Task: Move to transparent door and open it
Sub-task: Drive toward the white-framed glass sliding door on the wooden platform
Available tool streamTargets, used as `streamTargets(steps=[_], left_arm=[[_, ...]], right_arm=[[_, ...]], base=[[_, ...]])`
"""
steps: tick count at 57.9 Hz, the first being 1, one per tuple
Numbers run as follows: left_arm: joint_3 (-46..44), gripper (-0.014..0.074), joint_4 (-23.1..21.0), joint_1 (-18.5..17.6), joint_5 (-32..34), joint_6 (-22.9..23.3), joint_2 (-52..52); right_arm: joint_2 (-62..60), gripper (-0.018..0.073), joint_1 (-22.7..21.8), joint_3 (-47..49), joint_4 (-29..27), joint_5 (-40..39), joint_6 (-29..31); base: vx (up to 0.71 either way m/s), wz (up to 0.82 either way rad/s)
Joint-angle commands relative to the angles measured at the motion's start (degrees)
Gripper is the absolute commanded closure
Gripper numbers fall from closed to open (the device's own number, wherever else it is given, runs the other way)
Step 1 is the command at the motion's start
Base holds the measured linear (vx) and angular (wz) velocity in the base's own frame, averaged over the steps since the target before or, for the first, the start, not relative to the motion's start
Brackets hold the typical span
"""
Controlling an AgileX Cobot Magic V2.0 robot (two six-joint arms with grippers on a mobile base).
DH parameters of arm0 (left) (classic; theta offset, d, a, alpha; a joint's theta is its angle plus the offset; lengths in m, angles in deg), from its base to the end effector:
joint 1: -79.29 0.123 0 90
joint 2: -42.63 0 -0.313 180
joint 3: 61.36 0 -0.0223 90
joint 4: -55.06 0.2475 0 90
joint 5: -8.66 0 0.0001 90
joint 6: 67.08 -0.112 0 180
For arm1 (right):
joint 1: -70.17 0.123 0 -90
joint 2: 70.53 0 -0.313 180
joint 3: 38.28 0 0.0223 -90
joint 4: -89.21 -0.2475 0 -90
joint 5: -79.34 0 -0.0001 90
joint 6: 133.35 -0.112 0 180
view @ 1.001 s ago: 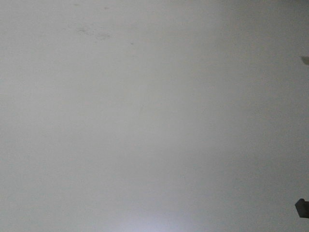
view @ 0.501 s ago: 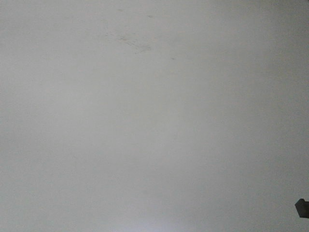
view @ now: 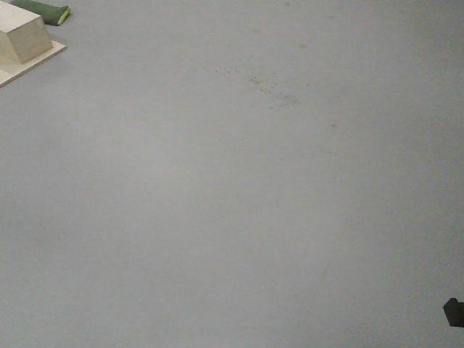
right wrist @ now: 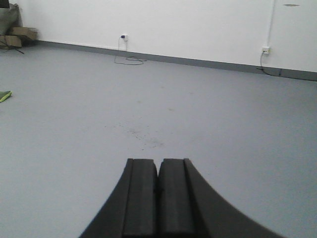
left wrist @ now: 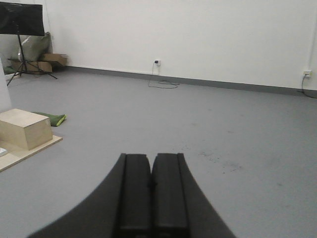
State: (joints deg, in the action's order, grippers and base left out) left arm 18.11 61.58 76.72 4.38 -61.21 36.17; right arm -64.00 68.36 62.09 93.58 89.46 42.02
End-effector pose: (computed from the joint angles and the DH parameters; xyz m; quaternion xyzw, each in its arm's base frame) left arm 0.0463 -0.0011 0.1976 0.0168 0.7080 -0.0089 0.7059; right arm 0.0457 -0.0030 0.1851 0.0184 0.7444 -0.0136 0.6674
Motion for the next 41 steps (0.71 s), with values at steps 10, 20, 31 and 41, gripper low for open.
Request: streamTargets(steps=[10, 20, 31, 41], left_arm=[[1.75, 0.0602, -0.11, -0.34, 4.69, 0.21, 0.19], [1.75, 0.0602, -0.11, -0.34, 4.69, 0.21, 0.19], [1.75, 0.0602, -0.11, -0.34, 4.69, 0.21, 0.19], [1.75, 0.0602, -0.11, -0.34, 4.69, 0.21, 0.19]], right_arm=[[-0.60, 0.0567, -0.29, -0.82, 0.24, -4.64, 0.52], [-0.60, 0.0567, -0.29, -0.82, 0.24, -4.64, 0.52], [-0.60, 0.0567, -0.13, -0.82, 0.24, -4.62, 0.52], [-0.60, 0.0567, -0.13, -0.82, 0.24, -4.62, 0.52]], base=[[0.52, 0.37], [0.54, 0.37], [0.56, 0.39], [0.57, 0.40]])
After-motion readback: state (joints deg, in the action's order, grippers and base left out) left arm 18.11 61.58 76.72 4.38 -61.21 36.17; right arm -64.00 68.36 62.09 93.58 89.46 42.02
